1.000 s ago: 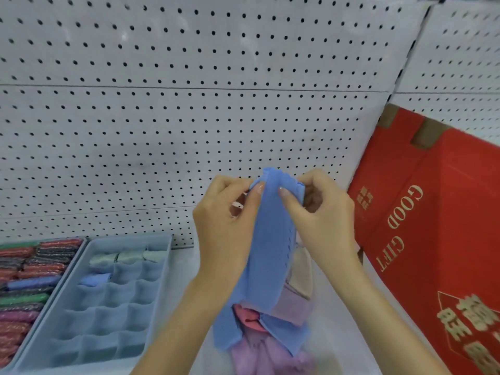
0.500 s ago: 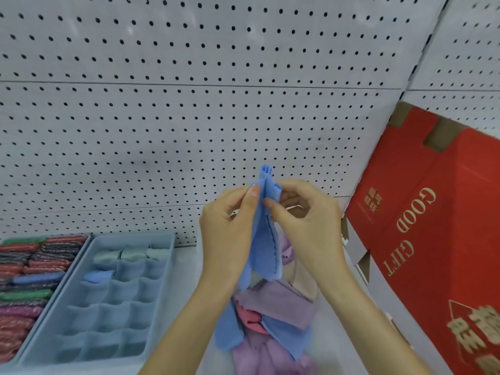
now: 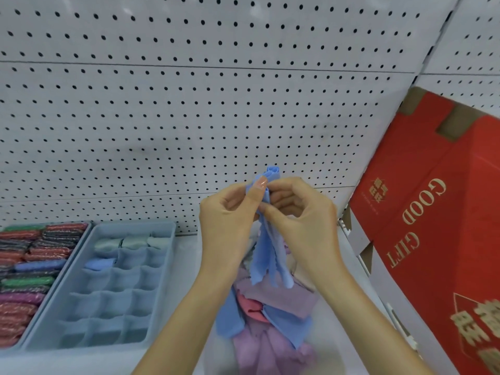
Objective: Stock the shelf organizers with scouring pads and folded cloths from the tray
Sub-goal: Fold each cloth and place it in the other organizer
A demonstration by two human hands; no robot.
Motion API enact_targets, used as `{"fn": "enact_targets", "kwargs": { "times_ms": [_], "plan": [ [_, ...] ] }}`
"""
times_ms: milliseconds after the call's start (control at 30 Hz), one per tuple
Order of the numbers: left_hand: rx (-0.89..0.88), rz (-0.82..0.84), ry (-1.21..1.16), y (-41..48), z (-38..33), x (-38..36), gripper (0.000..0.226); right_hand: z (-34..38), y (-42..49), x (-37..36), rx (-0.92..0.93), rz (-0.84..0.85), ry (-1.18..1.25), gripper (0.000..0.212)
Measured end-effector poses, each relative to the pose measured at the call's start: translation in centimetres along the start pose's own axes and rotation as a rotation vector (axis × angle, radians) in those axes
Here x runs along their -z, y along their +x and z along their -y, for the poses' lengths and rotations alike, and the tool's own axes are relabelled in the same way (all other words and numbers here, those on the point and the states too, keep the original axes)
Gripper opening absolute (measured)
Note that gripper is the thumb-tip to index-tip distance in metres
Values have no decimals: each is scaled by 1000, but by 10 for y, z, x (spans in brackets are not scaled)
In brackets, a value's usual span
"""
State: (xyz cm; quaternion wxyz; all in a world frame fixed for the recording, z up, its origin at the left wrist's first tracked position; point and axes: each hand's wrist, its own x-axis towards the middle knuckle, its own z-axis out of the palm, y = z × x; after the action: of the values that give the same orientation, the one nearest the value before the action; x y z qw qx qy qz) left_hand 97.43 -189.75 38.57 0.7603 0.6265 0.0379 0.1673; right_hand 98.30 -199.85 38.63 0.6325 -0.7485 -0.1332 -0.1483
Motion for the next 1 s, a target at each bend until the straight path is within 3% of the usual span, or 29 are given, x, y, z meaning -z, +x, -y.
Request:
{"fn": "enact_targets", "kwargs": {
  "times_ms": [233,400,500,733,1000],
  "plan": [
    [-30,3,55,5,6,9,26,-8,2,9,-34,47,33,26],
    [-158,38,265,17,8,28,33,-8,8,35,28,19,28,36],
    [-234,119,372,23,6,39,26,-15,15,50,101,37,-135,45],
    [-382,323,607,28,2,51,17,-23,18,68,131,230,-343,39],
    [-347,461,699,39,5,59,28,-29,19,79,104,239,-340,42]
  ]
}}
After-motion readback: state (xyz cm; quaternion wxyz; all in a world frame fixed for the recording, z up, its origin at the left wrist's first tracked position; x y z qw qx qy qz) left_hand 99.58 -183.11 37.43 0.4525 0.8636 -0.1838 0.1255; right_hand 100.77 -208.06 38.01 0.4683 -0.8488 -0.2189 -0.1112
